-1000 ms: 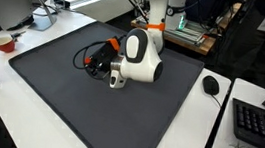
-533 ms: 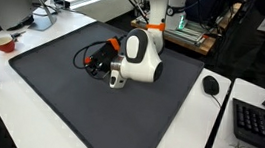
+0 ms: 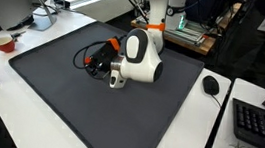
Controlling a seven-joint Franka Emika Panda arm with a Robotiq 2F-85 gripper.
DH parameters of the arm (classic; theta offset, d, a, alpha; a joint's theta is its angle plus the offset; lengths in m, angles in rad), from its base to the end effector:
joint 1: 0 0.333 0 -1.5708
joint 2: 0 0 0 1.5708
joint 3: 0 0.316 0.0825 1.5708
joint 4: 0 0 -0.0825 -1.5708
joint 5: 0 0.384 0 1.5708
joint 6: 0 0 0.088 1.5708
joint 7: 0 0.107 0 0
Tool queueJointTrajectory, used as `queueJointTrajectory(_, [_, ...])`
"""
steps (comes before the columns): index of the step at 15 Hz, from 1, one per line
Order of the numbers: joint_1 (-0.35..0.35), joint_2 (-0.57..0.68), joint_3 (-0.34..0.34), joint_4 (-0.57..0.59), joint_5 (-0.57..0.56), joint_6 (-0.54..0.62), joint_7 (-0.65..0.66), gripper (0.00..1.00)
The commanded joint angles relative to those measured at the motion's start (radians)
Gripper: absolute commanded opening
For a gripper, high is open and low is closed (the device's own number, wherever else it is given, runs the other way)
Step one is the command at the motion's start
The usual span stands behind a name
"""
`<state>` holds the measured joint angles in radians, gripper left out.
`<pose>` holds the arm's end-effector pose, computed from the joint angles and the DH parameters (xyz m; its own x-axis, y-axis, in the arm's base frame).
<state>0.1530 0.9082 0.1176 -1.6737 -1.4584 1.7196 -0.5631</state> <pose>0.6201 0.0712 0.0826 -0.0519 0.2698 -0.9615 0.9783 0.2073 0.0053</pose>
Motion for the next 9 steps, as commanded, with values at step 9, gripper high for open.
queueJointTrajectory(9, [0.005,0.003,-0.004,0.004,0.004,0.000,-0.001,0.25])
